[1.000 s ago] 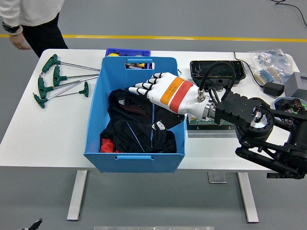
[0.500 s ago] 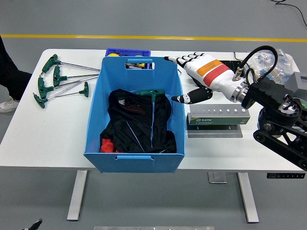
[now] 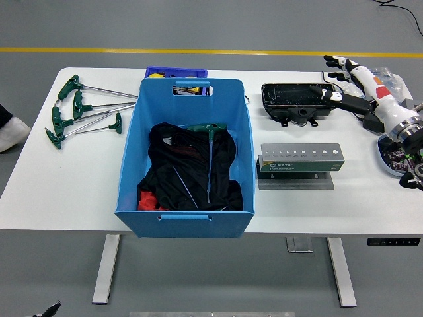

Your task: Lift tool from toolbox,place it in box,lift tool from toolbox,place it in box

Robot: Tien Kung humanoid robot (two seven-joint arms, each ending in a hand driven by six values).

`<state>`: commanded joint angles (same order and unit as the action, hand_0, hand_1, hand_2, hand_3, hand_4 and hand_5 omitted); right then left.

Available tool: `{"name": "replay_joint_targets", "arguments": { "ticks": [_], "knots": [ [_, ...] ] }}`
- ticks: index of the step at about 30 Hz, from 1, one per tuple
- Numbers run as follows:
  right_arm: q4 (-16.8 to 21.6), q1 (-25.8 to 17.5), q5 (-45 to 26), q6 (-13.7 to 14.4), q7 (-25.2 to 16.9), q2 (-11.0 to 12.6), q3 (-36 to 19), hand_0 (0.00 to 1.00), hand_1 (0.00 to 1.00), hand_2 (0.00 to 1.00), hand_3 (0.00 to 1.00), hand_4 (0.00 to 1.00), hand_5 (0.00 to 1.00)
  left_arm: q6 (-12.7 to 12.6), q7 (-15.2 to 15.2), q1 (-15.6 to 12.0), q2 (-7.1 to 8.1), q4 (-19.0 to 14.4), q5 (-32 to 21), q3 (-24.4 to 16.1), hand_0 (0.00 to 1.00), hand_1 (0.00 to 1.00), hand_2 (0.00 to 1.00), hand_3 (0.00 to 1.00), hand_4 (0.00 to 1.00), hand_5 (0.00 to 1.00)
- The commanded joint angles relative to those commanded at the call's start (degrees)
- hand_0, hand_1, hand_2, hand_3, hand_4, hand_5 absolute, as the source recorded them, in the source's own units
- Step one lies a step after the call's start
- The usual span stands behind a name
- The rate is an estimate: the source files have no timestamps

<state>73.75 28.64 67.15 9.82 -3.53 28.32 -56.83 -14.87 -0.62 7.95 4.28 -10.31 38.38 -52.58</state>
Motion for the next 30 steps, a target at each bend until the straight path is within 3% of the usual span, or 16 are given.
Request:
{"name": "replay_joint_targets", "arguments": {
  "ticks": [5,9,18,22,30],
  "knots": [
    [1.87,-6.23,-11.92,-2.32,0.6,-1.15,-8.08,0.87,0.837,0.879,0.909,0.998,0.828,0.06,0.08,0.12,-0.14,0.0,-0.37,0.47,0.764,0.777,0.794,0.699,0.688,0.573],
    [3.37,-11.3,-20.49,-3.14,0.8,-3.53,-14.51,0.852,0.826,0.852,0.872,0.998,0.834,0.09,0.26,0.23,-0.27,0.0,-0.96,0.81,0.763,0.777,0.794,0.701,0.688,0.574],
    [4.74,-18.01,-19.14,-5.29,1.92,-8.37,-24.12,0.835,0.813,0.84,0.855,0.998,0.828,0.13,0.35,0.28,-0.36,0.0,-1.16,0.92,0.762,0.776,0.793,0.702,0.688,0.576],
    [4.83,-19.28,-18.04,-5.97,2.41,-10.35,-26.47,0.835,0.813,0.84,0.855,0.998,0.828,0.17,0.37,0.26,-0.31,0.0,-1.16,0.98,0.762,0.776,0.793,0.702,0.688,0.576],
    [4.66,-19.88,-16.78,-6.95,3.44,-12.09,-29.11,0.822,0.805,0.831,0.851,0.998,0.847,0.15,0.33,0.23,-0.31,0.0,-1.23,0.96,0.759,0.776,0.79,0.702,0.688,0.578]
  ]
}}
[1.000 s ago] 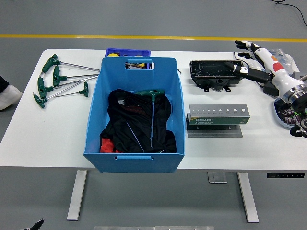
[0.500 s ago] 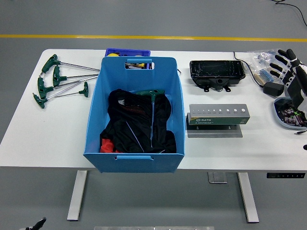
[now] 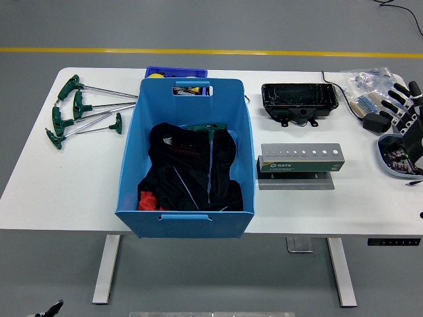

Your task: Lift tool from toolbox,place it in box,lift tool from toolbox,place it in box

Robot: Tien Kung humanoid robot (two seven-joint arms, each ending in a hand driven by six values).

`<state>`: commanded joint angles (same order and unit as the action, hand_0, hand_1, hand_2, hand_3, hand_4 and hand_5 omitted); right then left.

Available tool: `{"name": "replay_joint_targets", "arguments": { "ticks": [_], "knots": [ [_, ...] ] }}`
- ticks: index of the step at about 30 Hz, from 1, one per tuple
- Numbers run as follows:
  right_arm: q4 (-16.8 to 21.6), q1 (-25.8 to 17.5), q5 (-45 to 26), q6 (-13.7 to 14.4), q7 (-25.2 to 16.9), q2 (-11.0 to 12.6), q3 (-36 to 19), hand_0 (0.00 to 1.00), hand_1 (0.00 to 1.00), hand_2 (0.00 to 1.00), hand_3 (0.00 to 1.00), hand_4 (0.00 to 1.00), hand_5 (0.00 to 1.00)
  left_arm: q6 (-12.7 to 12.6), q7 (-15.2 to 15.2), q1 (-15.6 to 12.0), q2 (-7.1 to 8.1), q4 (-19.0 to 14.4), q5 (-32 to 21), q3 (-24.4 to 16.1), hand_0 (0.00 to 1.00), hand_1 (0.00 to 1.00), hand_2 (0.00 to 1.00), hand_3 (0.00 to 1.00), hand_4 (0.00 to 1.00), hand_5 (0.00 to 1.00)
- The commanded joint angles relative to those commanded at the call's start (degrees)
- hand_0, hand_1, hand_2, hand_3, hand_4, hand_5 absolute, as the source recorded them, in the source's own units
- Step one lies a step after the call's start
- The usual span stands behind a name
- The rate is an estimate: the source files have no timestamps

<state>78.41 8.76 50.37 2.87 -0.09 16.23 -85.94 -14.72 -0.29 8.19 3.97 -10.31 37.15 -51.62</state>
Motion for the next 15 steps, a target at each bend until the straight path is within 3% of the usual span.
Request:
{"name": "replay_joint_targets", "arguments": {
  "ticks": [15],
  "knots": [
    [-0.4,-0.37,0.67,-0.44,0.8,-1.3,-0.97,0.822,0.799,0.824,0.849,0.998,0.876,0.04,-0.06,-0.01,0.01,0.0,0.03,0.12,0.758,0.776,0.791,0.702,0.688,0.578]
  ]
}}
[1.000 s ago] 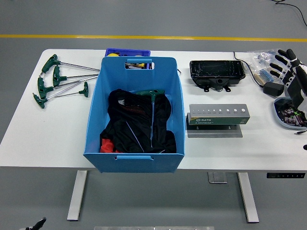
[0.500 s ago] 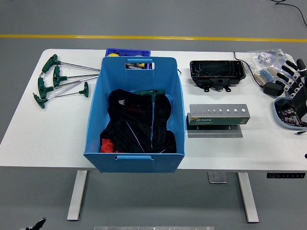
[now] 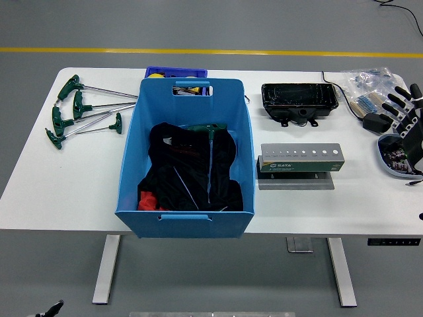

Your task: Lift tool from toolbox,place it in box,lift tool from toolbox,place it in box

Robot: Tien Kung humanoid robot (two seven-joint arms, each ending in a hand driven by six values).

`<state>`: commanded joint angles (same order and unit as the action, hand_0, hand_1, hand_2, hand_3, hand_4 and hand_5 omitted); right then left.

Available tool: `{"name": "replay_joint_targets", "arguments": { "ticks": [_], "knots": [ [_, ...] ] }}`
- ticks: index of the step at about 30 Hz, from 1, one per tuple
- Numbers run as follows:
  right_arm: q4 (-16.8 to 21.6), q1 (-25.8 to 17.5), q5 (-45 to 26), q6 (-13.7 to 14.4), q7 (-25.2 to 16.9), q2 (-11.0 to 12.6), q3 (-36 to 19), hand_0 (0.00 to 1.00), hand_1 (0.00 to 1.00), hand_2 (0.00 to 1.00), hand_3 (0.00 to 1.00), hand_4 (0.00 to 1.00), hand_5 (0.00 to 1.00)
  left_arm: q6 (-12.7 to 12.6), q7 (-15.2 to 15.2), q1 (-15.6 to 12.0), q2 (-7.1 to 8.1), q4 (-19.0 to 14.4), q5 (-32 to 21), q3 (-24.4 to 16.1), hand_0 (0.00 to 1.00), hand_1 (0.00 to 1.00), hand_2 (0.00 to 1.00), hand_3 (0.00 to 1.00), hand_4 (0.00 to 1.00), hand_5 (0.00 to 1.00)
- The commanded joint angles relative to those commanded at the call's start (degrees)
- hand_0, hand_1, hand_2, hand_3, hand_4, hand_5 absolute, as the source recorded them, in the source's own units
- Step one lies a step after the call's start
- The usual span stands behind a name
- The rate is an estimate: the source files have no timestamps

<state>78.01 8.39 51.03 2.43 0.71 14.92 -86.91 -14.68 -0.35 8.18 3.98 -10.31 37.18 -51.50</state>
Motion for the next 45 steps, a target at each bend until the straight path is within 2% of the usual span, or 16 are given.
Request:
{"name": "replay_joint_targets", "arguments": {
  "ticks": [13,24,38,45],
  "knots": [
    [-0.27,0.01,-0.34,0.23,-0.31,-0.9,-0.03,0.816,0.796,0.82,0.846,0.998,0.879,-0.01,-0.28,-0.28,0.09,0.0,0.89,-0.39,0.758,0.775,0.788,0.705,0.688,0.578],
    [-0.98,-0.1,-5.17,0.45,-3.65,-1.98,0.05,0.837,0.805,0.829,0.87,0.998,0.895,0.16,-0.33,-0.62,0.09,0.0,1.88,-0.86,0.759,0.776,0.791,0.706,0.689,0.577],
    [-0.78,-0.34,-4.27,-0.54,-2.34,-3.52,-2.08,0.831,0.801,0.829,0.858,0.998,0.899,0.56,-0.78,-0.9,0.03,0.0,2.61,-0.06,0.758,0.775,0.791,0.707,0.691,0.578],
    [-0.83,-0.68,-3.81,-0.73,-1.93,-3.82,-2.34,0.828,0.803,0.829,0.855,0.998,0.931,0.61,-0.8,-1.02,0.01,0.0,2.77,-0.01,0.761,0.775,0.791,0.712,0.693,0.576]
  ]
}}
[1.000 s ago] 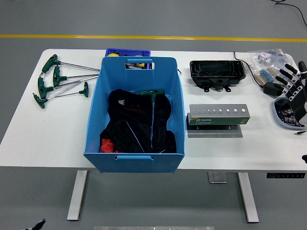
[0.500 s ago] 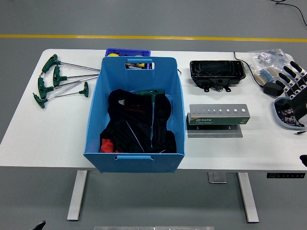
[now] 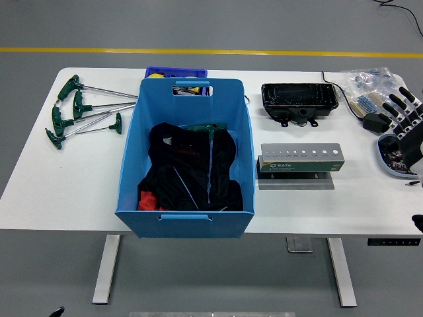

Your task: Lift tool from toolbox,place it in box,lift tool from toolbox,place it in box

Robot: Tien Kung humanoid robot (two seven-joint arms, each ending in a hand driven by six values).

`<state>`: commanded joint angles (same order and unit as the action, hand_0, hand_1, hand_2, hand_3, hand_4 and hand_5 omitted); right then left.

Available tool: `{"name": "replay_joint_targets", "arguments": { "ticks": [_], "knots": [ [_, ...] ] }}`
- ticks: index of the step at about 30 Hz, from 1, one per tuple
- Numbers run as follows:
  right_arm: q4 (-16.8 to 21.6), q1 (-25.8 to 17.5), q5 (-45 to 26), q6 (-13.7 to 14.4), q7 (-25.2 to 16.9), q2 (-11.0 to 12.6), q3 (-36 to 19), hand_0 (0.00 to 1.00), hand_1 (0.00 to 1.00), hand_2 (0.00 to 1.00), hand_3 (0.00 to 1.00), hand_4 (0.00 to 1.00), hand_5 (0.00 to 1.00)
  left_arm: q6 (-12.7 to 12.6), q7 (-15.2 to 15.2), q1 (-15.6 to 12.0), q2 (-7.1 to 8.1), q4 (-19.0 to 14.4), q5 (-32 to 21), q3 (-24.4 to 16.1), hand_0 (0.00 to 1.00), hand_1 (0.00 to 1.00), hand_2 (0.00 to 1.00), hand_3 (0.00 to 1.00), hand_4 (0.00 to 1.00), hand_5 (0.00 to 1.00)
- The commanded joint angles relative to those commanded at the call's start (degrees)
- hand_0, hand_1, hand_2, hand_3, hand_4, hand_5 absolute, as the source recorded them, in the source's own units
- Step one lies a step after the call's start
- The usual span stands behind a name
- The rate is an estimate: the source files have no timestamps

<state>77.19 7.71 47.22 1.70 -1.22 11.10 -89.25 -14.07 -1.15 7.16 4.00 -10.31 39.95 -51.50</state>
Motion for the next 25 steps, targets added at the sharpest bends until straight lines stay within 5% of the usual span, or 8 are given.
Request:
{"name": "replay_joint_targets", "arguments": {
  "ticks": [25],
  "knots": [
    [0.35,-0.05,0.45,-0.2,0.24,0.04,-0.54,0.828,0.803,0.826,0.846,0.998,0.943,0.0,0.2,0.46,0.0,0.0,-0.6,0.63,0.76,0.776,0.791,0.714,0.696,0.574]
  ]
}}
